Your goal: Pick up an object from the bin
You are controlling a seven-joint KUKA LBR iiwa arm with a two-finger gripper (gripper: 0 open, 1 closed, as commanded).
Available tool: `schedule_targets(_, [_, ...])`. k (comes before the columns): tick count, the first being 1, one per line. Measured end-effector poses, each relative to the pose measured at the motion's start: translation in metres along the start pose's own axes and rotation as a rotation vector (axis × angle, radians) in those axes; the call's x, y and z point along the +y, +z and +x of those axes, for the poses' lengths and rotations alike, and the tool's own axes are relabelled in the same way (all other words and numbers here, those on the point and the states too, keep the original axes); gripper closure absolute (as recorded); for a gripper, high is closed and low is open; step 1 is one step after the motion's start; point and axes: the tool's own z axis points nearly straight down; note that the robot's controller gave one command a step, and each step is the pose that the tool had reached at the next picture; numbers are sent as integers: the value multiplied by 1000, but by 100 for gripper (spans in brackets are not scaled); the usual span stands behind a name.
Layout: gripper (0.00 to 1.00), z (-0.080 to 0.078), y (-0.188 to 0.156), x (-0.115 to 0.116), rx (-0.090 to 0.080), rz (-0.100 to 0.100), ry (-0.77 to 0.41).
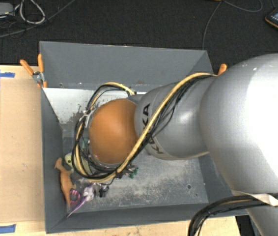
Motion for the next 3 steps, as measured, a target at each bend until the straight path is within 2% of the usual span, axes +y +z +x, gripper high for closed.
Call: schedule_targets(3, [100,0,-8,0,-2,0,4])
